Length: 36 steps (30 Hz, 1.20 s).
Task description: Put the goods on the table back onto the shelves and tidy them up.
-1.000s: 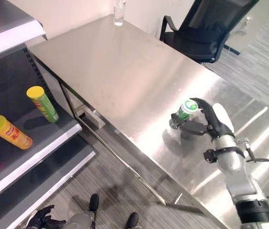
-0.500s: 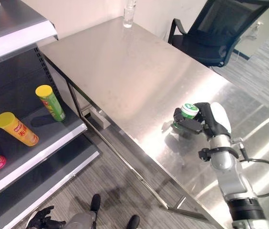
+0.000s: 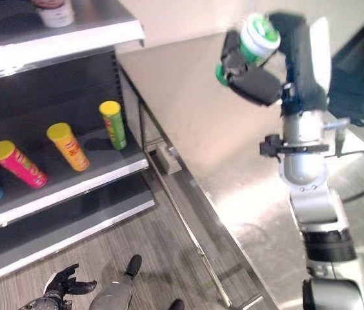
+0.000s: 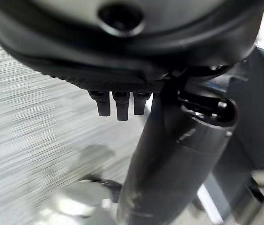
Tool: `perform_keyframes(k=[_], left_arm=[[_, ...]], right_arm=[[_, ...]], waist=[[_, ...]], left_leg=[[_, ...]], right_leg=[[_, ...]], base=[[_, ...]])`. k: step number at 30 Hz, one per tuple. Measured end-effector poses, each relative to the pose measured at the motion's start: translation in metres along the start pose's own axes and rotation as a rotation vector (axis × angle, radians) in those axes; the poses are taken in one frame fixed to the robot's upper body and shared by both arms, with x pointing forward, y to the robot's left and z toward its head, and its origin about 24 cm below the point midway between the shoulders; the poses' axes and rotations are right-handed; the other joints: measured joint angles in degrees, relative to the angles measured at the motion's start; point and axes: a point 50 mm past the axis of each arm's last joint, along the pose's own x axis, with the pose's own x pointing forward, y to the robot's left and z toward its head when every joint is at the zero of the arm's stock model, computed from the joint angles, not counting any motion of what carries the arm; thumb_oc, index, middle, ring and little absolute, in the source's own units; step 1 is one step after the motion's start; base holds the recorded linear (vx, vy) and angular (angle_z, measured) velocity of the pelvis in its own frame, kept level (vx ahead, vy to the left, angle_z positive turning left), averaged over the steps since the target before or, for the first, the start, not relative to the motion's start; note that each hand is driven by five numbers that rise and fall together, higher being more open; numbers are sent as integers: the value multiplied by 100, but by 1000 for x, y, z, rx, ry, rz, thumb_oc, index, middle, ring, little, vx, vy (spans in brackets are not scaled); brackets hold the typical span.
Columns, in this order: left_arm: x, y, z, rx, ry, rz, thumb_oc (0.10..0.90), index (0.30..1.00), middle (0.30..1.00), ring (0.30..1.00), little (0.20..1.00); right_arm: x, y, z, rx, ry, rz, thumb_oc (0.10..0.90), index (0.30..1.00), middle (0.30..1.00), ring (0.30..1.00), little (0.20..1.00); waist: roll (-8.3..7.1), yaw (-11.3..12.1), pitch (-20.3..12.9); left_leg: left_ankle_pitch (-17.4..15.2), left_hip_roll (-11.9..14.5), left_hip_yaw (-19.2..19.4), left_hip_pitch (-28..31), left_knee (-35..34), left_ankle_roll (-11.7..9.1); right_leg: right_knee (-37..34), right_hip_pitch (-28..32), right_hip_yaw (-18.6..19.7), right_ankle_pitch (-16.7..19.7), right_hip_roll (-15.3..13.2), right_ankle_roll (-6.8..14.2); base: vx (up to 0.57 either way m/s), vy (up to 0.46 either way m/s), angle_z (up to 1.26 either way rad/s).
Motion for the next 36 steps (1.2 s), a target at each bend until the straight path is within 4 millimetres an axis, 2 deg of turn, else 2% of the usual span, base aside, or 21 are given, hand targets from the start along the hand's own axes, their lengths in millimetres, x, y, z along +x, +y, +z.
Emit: perform_keyframes(k=[1,2,3,4,7,9,10,11,12,13,14,15,18,22,25,27,28,29,30,33,36], left_arm=[[0,-3,1,-4,-2,-5,800,900,900,900,900],[1,3,0,-12,9,14,800,900,900,900,900],[0,13,-5,-28,24,45,800,900,900,900,900],[-5,26,-26,-35,102,87,800,900,900,900,900],[-18,23,-56,-39,185,79,800,900,900,900,900],[-22,12,-64,-59,207,54,800,900,900,900,900],[-21,8,-58,-64,188,44,800,900,900,900,900],[-17,6,-47,-52,150,31,800,900,900,900,900],[-14,6,-37,-47,103,27,800,900,900,900,900],[-11,7,-27,-43,73,26,800,900,900,900,900],[-8,7,-20,-43,54,27,800,900,900,900,900],[-7,6,-17,-44,47,24,800,900,900,900,900],[-7,12,-24,-29,75,40,800,900,900,900,900],[-17,15,-51,-14,168,42,800,900,900,900,900],[-19,17,-56,-3,186,43,800,900,900,900,900],[-16,19,-48,-3,161,43,800,900,900,900,900],[-14,21,-40,-4,128,45,800,900,900,900,900],[-14,27,-35,-2,107,48,800,900,900,900,900],[-11,34,-27,2,74,59,800,900,900,900,900],[-6,40,-10,-3,14,73,800,900,900,900,900],[-8,41,-11,-11,2,76,800,900,900,900,900]], right_arm=[[10,-5,9,-24,-49,7,400,300,300,300,300],[13,-3,16,-18,-79,16,400,300,300,300,300],[12,8,21,22,-95,37,400,300,300,300,300],[9,35,27,88,-111,121,400,300,300,300,300],[4,49,34,122,-133,192,400,300,300,300,300],[5,48,34,107,-137,210,400,300,300,300,300],[5,46,32,96,-127,203,400,300,300,300,300],[7,44,30,90,-117,196,400,300,300,300,300],[13,45,30,83,-116,200,400,300,300,300,300],[17,45,29,79,-111,199,400,300,300,300,300],[19,46,26,82,-99,188,400,300,300,300,300],[18,49,23,93,-78,187,400,300,300,300,300],[21,55,29,80,-105,200,400,300,300,300,300],[31,53,33,67,-125,176,400,300,300,300,300],[43,53,27,38,-101,167,400,300,300,300,300],[42,53,14,3,-42,182,400,300,300,300,300],[40,51,11,-37,-34,210,400,300,300,300,300],[39,51,9,-62,-34,238,400,300,300,300,300],[37,56,8,-60,-28,263,400,300,300,300,300],[34,58,-8,-60,39,275,400,300,300,300,300],[38,59,-25,-95,111,281,400,300,300,300,300]], waist=[[142,10,65],[72,151,151],[-135,217,242],[-457,225,291],[-273,163,184],[-29,-45,23],[66,-183,-46],[79,-147,-58],[87,-51,-77],[36,53,-104],[-53,122,-157],[-59,160,-221],[-38,508,-251],[-50,523,-258],[-68,532,-278],[-24,448,-318],[21,347,-333],[8,264,-332],[-82,284,-367],[-249,133,-434],[-369,230,-559]], left_leg=[[-319,104,477,-164,-48,-306],[-740,345,1613,-203,31,432],[-824,440,2442,-193,206,557],[-891,547,2757,-95,750,456],[-1068,895,2515,290,1515,482],[-1113,763,2480,533,1219,475],[-1125,694,2402,638,890,623],[-981,559,2295,692,643,827],[-959,480,2176,694,525,860],[-942,335,2081,659,463,884],[-936,94,1901,613,450,893],[-936,-35,1751,631,428,896],[-962,-159,1721,665,429,932],[-1011,-391,1727,667,477,1006],[-1041,-517,1783,671,470,1027],[-1040,-473,1564,700,432,1205],[-960,-386,1455,697,316,1254],[-904,-341,1394,682,253,1263],[-843,-360,1421,700,214,1245],[-832,-499,1216,793,145,1229],[-808,-349,1283,814,69,1107]], right_leg=[[1,19,-280,-13,60,-120],[15,3,-517,9,-37,-249],[10,14,-619,8,-201,-274],[7,99,-700,15,-479,-271],[98,418,-1266,-11,-644,-202],[300,499,-1383,-11,-723,-39],[584,477,-1447,-55,-804,26],[1036,291,-1419,-227,-1032,171],[863,220,-1415,-446,-1076,342],[381,279,-1388,-322,-1054,378],[159,306,-1303,153,-1127,329],[192,425,-1346,284,-1264,528],[436,409,-1392,292,-1447,524],[612,398,-1489,307,-1718,511],[670,373,-1499,329,-1856,538],[1335,115,-1230,268,-1975,562],[1756,-222,-557,-39,-1971,698],[1627,-384,37,-237,-1853,887],[1377,-595,271,-230,-1870,907],[662,-355,371,144,-1708,804],[286,-231,280,461,-1512,772]], base=[[-85,-70,157],[-66,-50,90],[-41,-39,72],[-116,15,80],[-116,111,119],[25,114,132],[64,182,147],[82,182,119],[78,225,85],[56,225,87],[46,229,110],[38,223,94],[35,234,29],[19,218,6],[62,100,-1],[16,1,23],[-49,-12,42],[-41,-35,25],[-22,-71,25],[49,-80,49],[41,-59,5]])
